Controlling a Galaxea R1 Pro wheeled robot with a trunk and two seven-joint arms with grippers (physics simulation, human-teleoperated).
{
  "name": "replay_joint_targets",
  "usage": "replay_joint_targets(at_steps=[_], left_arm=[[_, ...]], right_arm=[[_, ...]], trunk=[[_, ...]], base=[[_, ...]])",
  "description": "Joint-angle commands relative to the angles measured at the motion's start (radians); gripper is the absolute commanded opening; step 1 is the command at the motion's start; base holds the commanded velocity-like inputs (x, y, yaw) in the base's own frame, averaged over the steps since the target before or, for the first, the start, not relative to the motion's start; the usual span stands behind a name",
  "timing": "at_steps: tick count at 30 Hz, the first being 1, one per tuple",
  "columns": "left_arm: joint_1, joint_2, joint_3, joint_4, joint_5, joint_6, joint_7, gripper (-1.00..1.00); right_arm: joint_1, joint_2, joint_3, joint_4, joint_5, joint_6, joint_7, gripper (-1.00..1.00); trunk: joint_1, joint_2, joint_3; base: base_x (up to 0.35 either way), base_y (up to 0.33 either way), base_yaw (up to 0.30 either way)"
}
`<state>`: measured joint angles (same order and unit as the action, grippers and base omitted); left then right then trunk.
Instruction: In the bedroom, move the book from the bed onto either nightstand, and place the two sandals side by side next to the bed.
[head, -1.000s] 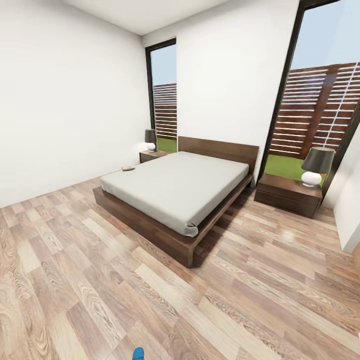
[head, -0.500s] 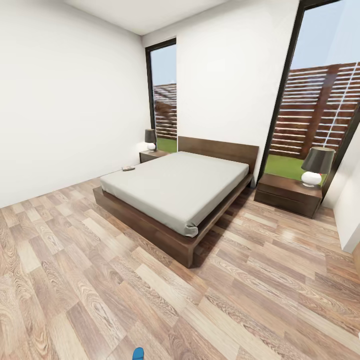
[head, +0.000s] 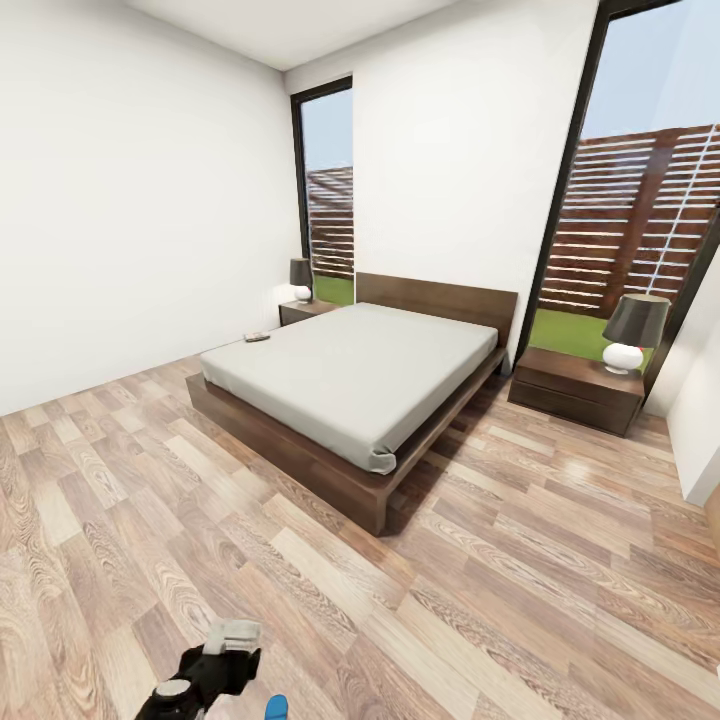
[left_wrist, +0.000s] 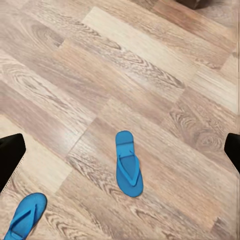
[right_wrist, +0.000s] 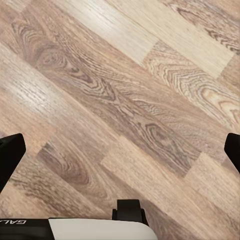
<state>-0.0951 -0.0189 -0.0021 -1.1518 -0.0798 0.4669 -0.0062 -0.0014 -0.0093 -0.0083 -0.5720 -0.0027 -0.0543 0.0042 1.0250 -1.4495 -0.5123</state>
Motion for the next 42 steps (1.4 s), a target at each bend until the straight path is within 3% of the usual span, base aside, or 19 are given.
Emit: replay_joint_targets(at_steps=[1,4,6,8,12,14,18,23,42], left_arm=[[-0.028,0.000,0.000,-0.025,-0.006,0.049,-0.017,1.00],[-0.072,0.002,-0.001,-0.041,-0.004,0.099,-0.067,1.00],[-0.122,0.004,0.000,-0.025,-0.005,0.161,-0.175,1.00],[-0.142,0.004,0.000,0.007,-0.007,0.187,-0.225,1.00],[-0.188,0.008,0.000,0.107,-0.017,0.216,-0.281,1.00],[-0.252,0.011,0.001,0.221,-0.038,0.228,-0.303,1.00],[-0.325,0.012,0.001,0.356,-0.070,0.235,-0.313,1.00],[-0.361,0.015,0.001,0.466,-0.098,0.234,-0.313,1.00],[-0.374,0.020,0.002,0.510,-0.109,0.236,-0.310,1.00]], right_arm=[[0.000,0.000,-0.001,0.000,0.000,-0.002,0.000,1.00],[0.000,0.000,-0.001,0.000,0.000,-0.002,0.000,1.00],[0.000,0.000,-0.001,0.000,0.000,-0.002,0.000,1.00],[0.000,0.000,-0.002,0.000,0.000,-0.002,0.000,1.00],[0.000,0.000,-0.002,0.000,0.000,-0.002,0.000,1.00],[0.000,0.000,-0.002,0.000,0.000,-0.002,0.000,1.00],[0.000,0.001,-0.002,0.000,0.000,-0.002,0.000,1.00],[0.000,0.000,-0.002,0.000,0.000,-0.002,0.000,1.00],[0.000,-0.001,-0.001,-0.005,-0.003,-0.002,0.003,1.00]], trunk=[[0.000,-0.001,-0.001],[0.000,-0.001,-0.001],[0.000,-0.001,-0.001],[0.000,-0.001,-0.001],[0.000,-0.001,-0.001],[0.000,-0.001,-0.001],[0.000,-0.001,-0.001],[0.000,-0.001,-0.001],[0.000,-0.001,-0.001]], base=[[0.001,0.000,0.000],[0.000,0.000,0.000],[0.000,0.000,0.000],[0.000,0.000,0.000],[0.000,0.000,0.000],[0.000,0.000,0.000],[0.000,0.000,0.000],[0.000,0.000,0.000],[0.000,0.000,0.000]])
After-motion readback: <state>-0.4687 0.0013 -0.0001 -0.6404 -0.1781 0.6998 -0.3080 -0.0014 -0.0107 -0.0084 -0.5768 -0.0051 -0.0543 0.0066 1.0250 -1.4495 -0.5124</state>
